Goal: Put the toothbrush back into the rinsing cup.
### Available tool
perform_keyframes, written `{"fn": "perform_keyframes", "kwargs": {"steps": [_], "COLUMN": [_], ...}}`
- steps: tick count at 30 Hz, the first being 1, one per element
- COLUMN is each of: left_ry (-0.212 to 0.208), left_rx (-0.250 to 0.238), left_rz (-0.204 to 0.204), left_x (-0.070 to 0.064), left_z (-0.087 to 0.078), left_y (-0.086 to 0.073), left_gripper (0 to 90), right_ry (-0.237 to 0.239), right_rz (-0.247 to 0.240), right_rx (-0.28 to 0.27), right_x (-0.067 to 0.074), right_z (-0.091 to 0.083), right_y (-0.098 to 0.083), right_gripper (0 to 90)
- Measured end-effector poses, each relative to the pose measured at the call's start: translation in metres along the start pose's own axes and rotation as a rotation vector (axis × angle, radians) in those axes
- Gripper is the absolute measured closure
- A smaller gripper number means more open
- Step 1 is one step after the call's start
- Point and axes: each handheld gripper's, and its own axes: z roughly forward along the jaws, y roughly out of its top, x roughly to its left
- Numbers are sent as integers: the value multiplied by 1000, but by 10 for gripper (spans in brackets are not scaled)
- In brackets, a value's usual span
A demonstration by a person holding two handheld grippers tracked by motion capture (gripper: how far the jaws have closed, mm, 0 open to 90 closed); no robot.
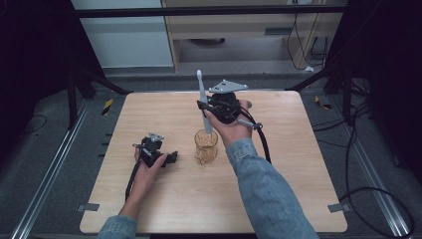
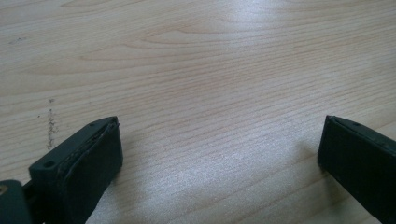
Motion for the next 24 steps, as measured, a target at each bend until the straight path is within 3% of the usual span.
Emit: {"fn": "perform_keyframes", "kwargs": {"steps": [24], "left_ry": [2], "left_rx": [1], "left_rz": [-1], "left_x": [0], "left_z": [0], "left_y": [0], "left_gripper": [0], "right_ry": [17], "right_rz": [17], "right_rx": [29], "right_x": [4], "right_z": [9], "right_y": [-15], "right_gripper": [673]}}
